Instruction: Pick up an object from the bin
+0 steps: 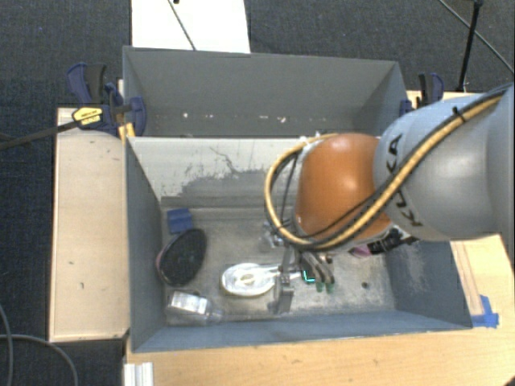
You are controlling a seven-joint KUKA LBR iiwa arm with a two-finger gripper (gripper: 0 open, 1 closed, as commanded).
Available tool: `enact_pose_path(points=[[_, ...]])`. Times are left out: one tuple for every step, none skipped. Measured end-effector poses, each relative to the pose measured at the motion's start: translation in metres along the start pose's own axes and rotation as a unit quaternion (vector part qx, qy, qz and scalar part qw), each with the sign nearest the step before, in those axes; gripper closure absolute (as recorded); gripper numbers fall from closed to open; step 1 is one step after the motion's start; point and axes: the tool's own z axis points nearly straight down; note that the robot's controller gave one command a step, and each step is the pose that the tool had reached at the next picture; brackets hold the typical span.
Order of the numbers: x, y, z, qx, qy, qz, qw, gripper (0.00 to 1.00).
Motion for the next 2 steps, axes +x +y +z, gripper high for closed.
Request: enact_pose_path(points=[[-0.0025,-0.0053,0.0287,0.000,-0.0028,-0.168,0.9858,0.00],[-0.0028,-0.0050,0.0280,0.000,-0.0032,-0.165,0.9863,1.00]])
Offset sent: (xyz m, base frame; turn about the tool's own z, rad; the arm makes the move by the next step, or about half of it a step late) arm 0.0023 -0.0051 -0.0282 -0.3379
